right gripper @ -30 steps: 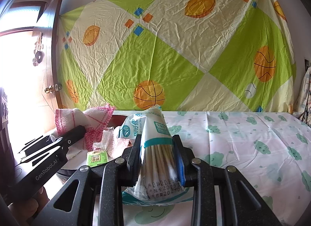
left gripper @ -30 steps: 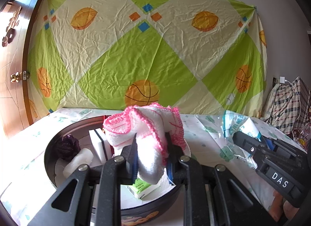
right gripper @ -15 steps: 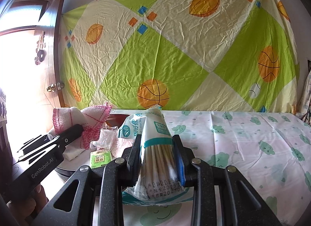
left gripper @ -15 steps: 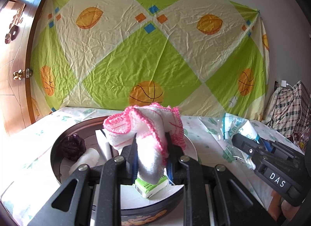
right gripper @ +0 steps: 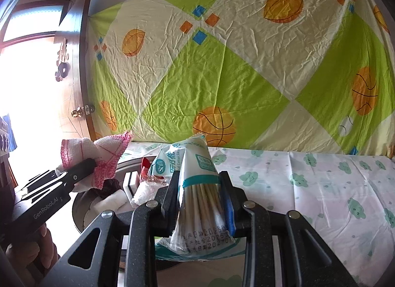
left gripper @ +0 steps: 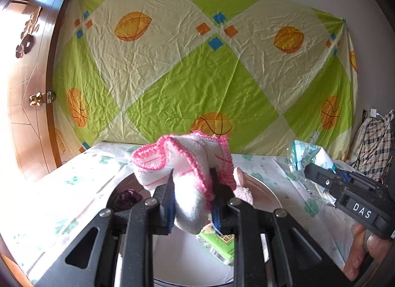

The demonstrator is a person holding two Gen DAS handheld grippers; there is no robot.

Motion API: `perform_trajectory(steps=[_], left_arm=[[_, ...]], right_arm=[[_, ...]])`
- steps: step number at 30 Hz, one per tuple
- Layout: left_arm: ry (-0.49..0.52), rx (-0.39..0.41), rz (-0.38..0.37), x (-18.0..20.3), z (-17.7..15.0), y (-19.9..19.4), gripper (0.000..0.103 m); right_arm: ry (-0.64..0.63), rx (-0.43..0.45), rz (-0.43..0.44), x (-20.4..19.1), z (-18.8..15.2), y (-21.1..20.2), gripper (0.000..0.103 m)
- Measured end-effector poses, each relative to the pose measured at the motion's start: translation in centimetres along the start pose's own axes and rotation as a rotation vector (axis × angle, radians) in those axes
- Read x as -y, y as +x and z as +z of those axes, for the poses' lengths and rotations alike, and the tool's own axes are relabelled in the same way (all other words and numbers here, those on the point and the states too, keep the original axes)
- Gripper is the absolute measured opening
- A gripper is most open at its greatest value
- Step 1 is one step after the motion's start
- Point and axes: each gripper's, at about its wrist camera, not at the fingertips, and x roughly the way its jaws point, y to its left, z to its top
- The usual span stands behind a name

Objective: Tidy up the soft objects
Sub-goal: 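Carry the towel and cotton swab pack with both grippers over the tin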

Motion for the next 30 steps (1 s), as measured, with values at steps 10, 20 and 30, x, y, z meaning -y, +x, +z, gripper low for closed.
perform_trajectory(steps=[10, 20, 30], left_arm=[[-0.042, -0.148, 0.034, -2.8, 0.4, 3.2, 0.021], [-0.082, -0.274, 0.038, -5.0, -0.1, 5.1, 0.021], [-0.069, -0.351, -0.004, -4.6, -0.2, 6.6, 0.021]], right_arm=[[-0.002, -0.062, 0.084, -2.0, 2.7, 4.1, 0.033], [-0.033, -0.15, 0.127, -4.9, 3.9, 7.9, 0.033], [-0.043, -0.248, 0.099, -5.2, 3.6, 11.0, 0.033]])
